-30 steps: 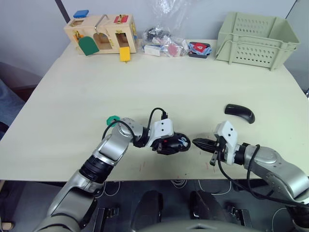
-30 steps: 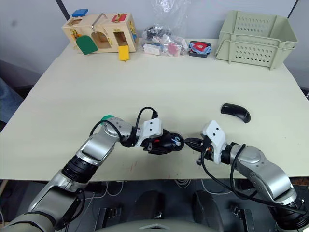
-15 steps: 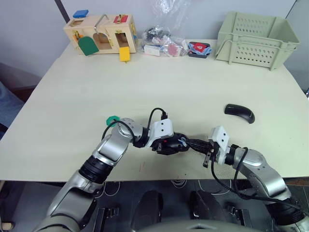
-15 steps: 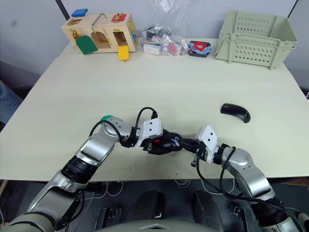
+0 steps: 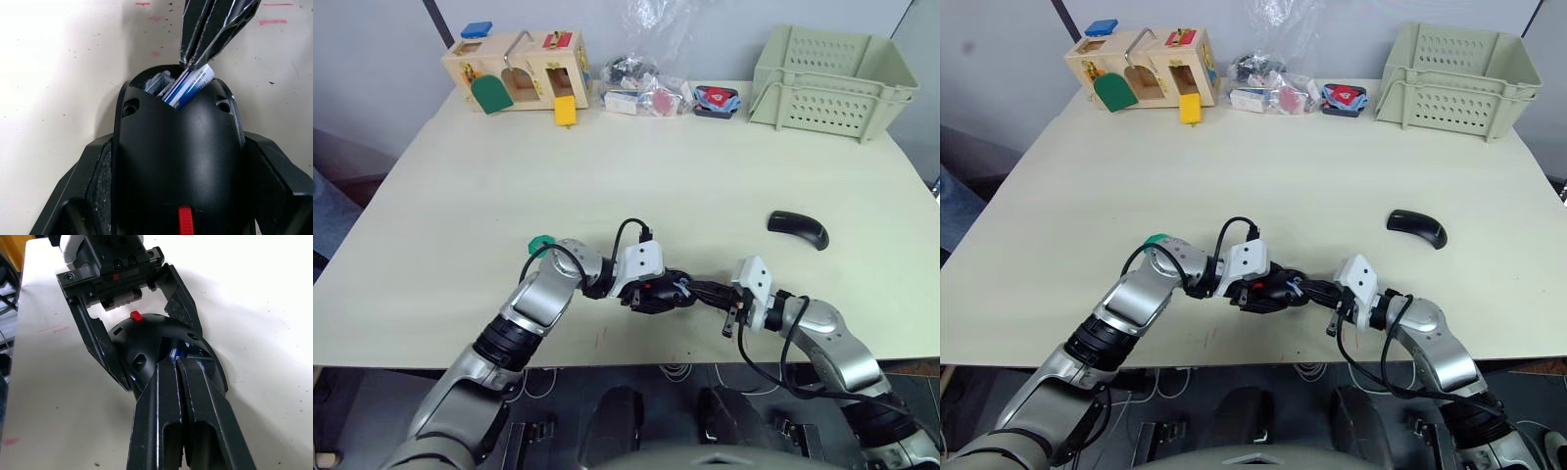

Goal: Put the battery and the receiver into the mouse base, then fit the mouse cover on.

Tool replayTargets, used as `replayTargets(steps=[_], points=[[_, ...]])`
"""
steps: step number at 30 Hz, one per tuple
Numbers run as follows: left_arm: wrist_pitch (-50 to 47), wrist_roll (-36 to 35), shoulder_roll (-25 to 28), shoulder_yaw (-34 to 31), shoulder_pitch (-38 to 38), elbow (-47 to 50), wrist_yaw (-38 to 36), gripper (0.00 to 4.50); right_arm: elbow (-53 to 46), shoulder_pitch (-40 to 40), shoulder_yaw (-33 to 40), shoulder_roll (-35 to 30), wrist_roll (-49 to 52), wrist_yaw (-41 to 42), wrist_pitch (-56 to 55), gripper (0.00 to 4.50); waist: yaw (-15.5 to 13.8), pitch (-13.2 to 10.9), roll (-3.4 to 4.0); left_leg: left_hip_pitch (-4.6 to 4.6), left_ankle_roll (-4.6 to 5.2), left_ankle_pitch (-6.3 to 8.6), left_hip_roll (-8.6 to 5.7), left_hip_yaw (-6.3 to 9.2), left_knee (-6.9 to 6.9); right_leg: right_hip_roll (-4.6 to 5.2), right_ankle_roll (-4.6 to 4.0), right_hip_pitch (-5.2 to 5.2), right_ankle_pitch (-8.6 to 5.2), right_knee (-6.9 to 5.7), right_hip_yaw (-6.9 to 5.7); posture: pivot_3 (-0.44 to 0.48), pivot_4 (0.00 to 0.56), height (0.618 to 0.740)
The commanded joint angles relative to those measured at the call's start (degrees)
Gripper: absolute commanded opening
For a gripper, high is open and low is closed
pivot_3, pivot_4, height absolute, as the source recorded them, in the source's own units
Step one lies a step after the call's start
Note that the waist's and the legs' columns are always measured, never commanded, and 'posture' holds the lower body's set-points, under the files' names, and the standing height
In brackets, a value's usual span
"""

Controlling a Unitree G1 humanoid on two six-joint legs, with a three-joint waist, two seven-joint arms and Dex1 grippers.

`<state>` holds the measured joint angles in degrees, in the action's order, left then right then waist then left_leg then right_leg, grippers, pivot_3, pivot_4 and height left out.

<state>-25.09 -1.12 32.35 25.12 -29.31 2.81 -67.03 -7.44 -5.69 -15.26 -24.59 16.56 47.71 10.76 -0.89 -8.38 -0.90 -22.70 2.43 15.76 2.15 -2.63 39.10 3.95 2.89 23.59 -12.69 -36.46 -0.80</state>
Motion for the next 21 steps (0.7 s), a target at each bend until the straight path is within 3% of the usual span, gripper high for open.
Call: replayTargets(steps=[1,10,21], points=[[-1.5,1.1,0.2,2.0,1.2,-1.9,0.0,2.97,5.4,0.8,-3.0,-0.7,-3.7,1.4,0.1,0.04,0.1,0.0,0.01,0.01,0.00,0.00,0.00,-0.03,0.00,0.00,0.00,0.01,0.00,-0.02,0.03,0.000,0.150,0.740],[-1.8,1.1,0.2,2.2,1.2,-1.7,-0.1,2.97,7.6,-0.4,-4.3,-2.3,-5.6,3.3,3.0,0.04,0.1,0.5,-0.03,0.08,0.00,0.00,0.02,-0.04,-0.01,-0.03,-0.02,-0.02,-0.01,-0.04,0.05,0.000,0.150,0.740],[-1.4,1.2,0.0,2.1,1.2,-1.9,-0.2,2.97,1.7,1.1,5.6,-1.8,0.7,2.6,-4.1,0.04,0.0,0.6,-0.04,0.04,0.00,0.00,0.01,-0.05,-0.02,-0.01,-0.04,0.00,0.00,-0.03,0.06,0.000,0.150,0.740]])
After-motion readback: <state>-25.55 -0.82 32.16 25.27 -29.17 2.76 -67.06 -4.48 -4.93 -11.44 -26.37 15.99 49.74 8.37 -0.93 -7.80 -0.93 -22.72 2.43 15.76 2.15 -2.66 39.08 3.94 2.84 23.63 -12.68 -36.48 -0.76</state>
